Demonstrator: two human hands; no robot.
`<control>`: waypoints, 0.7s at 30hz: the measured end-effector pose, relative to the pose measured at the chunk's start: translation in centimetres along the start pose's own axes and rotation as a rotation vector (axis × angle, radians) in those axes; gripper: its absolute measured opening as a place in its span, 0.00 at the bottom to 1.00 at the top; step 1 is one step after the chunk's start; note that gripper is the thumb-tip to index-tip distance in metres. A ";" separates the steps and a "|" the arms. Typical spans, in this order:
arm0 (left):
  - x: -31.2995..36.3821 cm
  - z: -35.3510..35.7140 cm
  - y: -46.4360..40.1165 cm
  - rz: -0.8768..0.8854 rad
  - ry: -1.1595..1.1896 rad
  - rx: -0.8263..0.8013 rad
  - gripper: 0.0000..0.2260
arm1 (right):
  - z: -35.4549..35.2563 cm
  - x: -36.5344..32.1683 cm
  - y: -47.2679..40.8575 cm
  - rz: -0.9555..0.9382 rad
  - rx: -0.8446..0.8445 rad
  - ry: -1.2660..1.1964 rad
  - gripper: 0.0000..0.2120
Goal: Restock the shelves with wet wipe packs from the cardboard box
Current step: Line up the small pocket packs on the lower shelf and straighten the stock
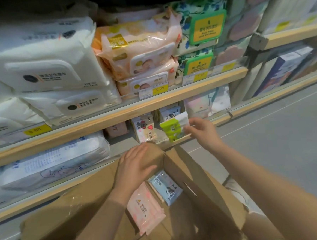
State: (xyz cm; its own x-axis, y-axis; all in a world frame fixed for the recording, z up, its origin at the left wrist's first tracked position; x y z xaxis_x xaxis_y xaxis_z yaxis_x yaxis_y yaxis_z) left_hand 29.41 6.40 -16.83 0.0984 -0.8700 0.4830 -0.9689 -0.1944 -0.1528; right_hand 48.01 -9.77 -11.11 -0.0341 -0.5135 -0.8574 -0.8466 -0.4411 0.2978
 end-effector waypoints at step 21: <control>-3.0 3.8 1.2 0.128 -0.222 -0.130 0.26 | 4.9 5.3 -8.5 0.091 0.418 0.151 0.09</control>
State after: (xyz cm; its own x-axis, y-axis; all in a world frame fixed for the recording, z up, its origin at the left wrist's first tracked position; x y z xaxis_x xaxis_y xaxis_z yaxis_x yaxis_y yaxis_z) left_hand 28.85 7.08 -21.70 0.0071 -0.9644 0.2644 -0.9963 -0.0296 -0.0811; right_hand 52.49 -5.13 -20.21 -0.0670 -0.6515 -0.7557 -0.9866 -0.0696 0.1474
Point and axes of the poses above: each hand's wrist, its own y-axis away from the middle knuckle, its own z-axis out of the palm, x = y × z, the point moved 4 cm from there along -y, towards the middle knuckle, and after that the axes turned 14 degrees about z, right-handed, at the moved point
